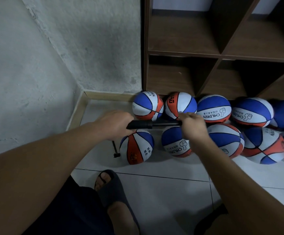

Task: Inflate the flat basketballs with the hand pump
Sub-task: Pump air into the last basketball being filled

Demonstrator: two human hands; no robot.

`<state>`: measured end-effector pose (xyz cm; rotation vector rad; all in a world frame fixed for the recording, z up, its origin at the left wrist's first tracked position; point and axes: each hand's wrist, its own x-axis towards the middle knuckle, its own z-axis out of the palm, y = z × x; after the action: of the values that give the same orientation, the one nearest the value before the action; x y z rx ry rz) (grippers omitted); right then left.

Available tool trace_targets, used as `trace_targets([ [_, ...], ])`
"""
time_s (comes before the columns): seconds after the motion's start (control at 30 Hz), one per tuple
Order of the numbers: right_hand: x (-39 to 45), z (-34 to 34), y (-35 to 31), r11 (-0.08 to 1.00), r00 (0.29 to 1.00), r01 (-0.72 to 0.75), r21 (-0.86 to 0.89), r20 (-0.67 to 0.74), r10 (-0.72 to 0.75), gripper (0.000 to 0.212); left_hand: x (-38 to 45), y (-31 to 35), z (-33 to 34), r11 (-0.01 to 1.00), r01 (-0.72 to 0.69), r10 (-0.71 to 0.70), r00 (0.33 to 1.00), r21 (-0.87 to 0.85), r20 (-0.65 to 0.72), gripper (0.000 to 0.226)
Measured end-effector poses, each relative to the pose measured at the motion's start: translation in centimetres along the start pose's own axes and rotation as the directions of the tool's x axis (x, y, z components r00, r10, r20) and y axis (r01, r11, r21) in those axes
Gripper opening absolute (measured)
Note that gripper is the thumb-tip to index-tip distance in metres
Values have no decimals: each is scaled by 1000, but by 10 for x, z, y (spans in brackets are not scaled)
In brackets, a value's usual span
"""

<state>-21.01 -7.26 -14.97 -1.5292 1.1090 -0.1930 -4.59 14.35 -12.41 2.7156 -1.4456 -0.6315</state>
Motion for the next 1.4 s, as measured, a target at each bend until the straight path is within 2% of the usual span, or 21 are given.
trace_targets([
  [0.17, 12, -18, 11, 997, 996, -68, 37, -55, 70, 18, -1, 4, 4, 999, 46, -46, 999, 20, 26, 31],
  [0.27, -10, 11, 16, 1000, 997, 10, -15, -82, -11, 25, -2, 15, 4, 998, 28, -28, 1000, 53, -1, 30],
  [0.43, -34, 43, 23, 996, 998, 58, -63, 5, -57, 33, -7, 28, 13, 999, 30, -33, 998, 43, 60, 28],
  [0.57, -34, 54, 23, 994, 995, 78, -75, 63, -74, 35, -5, 33, 13, 999, 18, -20, 998, 42, 52, 30],
  [0.83, -30, 43, 17, 988, 986, 122, -90, 127, -110, 36, 2, 22, 15, 998, -40, 44, 995, -43, 87, 31],
  [0.93, -18, 20, 12, 992, 996, 76, -99, 53, -71, 30, 2, 11, 13, 995, 5, 6, 993, -96, 115, 31],
  [1.0, -2, -3, 9, 999, 1000, 1, -34, -22, -2, 28, 2, -1, 11, 996, 44, -34, 993, -83, 114, 30],
  [1.07, 9, -20, 6, 999, 999, -45, 19, -24, 46, 26, 2, -8, 11, 994, 66, -56, 992, -86, 111, 28],
  [1.17, 10, -20, 8, 999, 999, -26, 22, -44, 27, 26, 3, -2, 12, 993, 57, -44, 991, -106, 124, 28],
  [1.3, -17, 16, 19, 996, 996, 52, -78, -69, -57, 30, -1, 11, 9, 999, 35, -32, 995, -36, 99, 29],
  [1.4, -36, 38, 27, 995, 998, 69, -66, -1, -70, 31, -3, 18, 8, 997, -8, 2, 997, 77, 75, 30],
])
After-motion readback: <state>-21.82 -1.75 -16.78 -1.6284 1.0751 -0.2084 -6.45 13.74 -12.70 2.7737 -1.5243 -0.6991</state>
